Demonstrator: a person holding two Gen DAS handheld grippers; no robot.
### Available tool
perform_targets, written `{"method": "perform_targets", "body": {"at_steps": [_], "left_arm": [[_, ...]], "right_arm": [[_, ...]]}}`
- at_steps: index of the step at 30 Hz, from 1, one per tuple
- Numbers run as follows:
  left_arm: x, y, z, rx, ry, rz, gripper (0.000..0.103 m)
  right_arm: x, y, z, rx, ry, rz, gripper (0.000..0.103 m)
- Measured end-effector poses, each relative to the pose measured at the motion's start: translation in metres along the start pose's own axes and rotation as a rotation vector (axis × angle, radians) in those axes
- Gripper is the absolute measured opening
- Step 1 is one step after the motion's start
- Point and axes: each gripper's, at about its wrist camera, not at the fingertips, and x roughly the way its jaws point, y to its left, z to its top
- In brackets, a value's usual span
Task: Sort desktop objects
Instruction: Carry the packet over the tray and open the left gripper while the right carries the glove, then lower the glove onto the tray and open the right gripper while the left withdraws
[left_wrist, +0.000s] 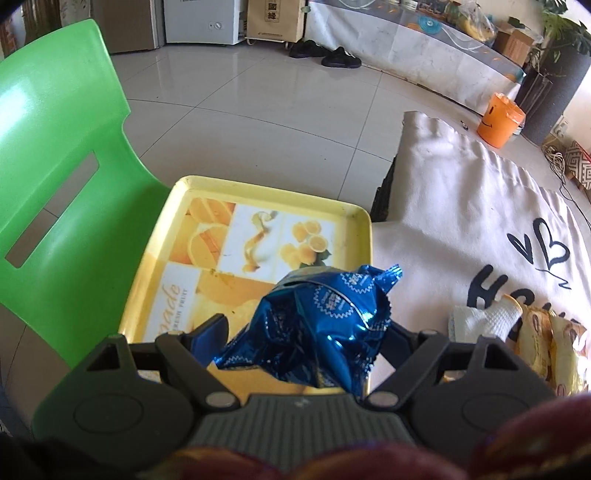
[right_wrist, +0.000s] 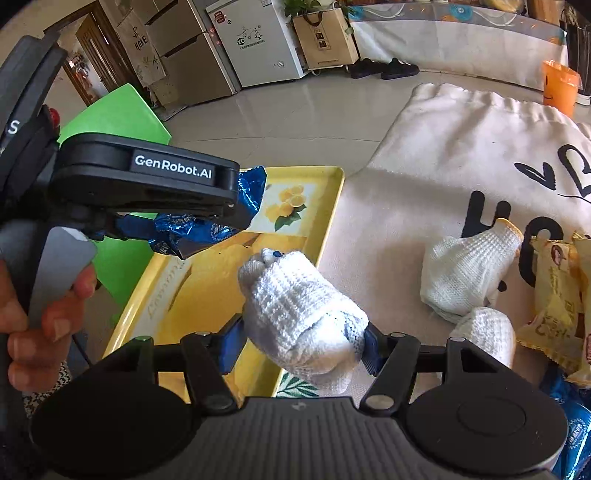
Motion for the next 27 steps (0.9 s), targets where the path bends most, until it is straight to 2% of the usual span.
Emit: {"method": "perform_targets", "body": {"at_steps": [8,13,20,22,24,27], "left_arm": [[0.012,0.03,0.021,-0.066,0.002,0.033,0.085],[0.025,0.041,0.027,-0.086,0.027,0.05,0.085],[0.035,0.055,0.034,-0.127,0.037,0.093,0.087],[0.037,0.057,0.033,-0.13,0.041,0.108,0.091],[0.036,0.056,0.033,-0.133,0.038,0.121,0.096],[0.033,0.054,0.033,-0.147,0.033,0.115,0.099]], "right_arm": [[0.023,0.02,0.007,-0.022,0.009,0.063,0.063],[0.04,0.031,0.007,-0.012,0.018,0.081,0.063],[0.051,0.037,0.011,0.009,-0.016,0.083,0.065],[0.049,0.035,0.012,0.018,-0.029,0.08,0.068],[0.044,0.034,0.014,0.028,-0.043,0.064,0.079],[0.037,0.031,0.017,0.029,-0.067,0.079,0.08]]}}
